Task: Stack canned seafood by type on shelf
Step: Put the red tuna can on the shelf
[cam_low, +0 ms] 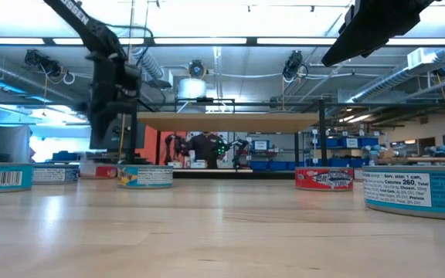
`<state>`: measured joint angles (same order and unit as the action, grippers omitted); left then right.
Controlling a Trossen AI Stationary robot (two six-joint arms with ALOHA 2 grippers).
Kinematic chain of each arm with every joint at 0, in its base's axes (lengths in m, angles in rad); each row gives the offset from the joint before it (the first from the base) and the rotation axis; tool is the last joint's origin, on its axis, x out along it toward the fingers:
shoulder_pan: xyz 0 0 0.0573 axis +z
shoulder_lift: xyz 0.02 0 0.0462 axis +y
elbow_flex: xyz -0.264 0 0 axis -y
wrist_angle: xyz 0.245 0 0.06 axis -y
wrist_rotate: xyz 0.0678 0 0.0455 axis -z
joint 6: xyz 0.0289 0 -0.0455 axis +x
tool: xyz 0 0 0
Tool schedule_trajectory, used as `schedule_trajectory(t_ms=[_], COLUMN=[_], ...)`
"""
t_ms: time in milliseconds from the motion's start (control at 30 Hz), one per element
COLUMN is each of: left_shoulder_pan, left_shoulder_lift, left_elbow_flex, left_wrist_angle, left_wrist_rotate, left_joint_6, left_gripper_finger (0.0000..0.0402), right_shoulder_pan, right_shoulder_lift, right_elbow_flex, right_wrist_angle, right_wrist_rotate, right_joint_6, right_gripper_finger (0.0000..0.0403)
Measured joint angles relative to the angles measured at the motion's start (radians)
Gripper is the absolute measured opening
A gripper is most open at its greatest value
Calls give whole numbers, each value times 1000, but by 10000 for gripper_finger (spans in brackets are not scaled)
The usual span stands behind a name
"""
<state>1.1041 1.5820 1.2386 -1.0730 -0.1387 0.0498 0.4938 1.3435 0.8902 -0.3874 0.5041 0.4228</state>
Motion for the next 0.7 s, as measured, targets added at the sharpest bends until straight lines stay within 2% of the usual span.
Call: schedule_trajectory(t_ms=[200,300,700], left_shoulder_pan=[-16,-28,-145], left_shoulder_lift=[-63,-69,-69], left_elbow_flex=[37,25,-212], left_wrist_angle=[-38,-64,74], left_wrist_rotate=[-9,28,46], left_joint_6=[-3,-3,165], left_gripper_finger=[0,4,80], right_shoulder_pan=[0,0,0], right_shoulder_lift=[0,0,0], right_elbow_flex=[0,0,0], right_wrist_angle=[0,1,9], right_wrist_rotate=[0,0,0], right_joint_6=[-4,-4,-7], right_gripper_finger=[7,7,7])
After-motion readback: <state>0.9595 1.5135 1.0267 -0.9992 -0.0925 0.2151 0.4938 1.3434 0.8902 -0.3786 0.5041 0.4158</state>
